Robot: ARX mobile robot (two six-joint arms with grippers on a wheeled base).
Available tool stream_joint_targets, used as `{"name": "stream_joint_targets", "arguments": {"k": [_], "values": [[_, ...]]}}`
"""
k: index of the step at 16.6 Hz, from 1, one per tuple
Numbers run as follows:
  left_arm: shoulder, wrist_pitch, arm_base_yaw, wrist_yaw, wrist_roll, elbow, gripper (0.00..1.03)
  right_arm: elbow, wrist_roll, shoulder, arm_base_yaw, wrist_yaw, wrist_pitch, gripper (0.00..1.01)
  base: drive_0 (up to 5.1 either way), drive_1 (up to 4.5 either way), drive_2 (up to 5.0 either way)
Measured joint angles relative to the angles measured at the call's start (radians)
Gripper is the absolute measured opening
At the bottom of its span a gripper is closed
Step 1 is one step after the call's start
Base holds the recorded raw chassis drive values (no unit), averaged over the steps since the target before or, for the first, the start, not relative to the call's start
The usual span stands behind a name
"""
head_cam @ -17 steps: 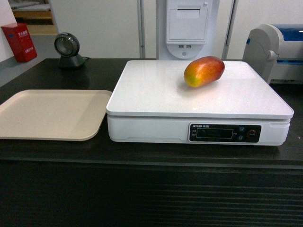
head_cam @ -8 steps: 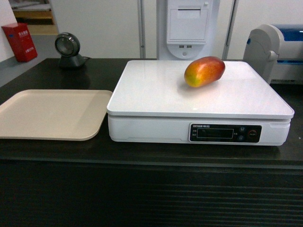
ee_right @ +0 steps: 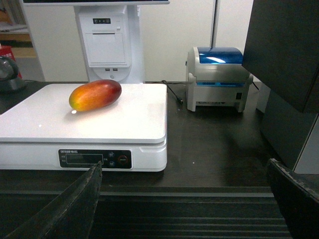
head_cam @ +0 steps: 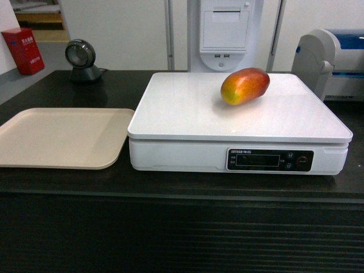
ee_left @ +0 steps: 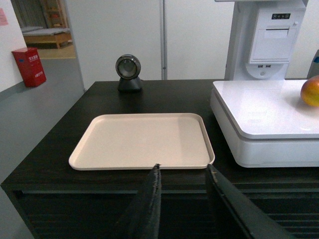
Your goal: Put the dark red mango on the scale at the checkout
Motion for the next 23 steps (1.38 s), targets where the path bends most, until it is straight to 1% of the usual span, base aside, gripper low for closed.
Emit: {"name": "stream_joint_targets", "arguments": {"k": [6,23], "values": [[0.000,0.000,0.000,0.000,0.000,0.000,0.99,0.000,0.000,0.000,0.000,0.000,0.000,0.98,0.0,0.00,0.0],[0.000,0.000,0.000,0.000,0.000,0.000,0.98,0.000,0.000,0.000,0.000,0.000,0.000,0.98,0.0,0.00,0.0]]}}
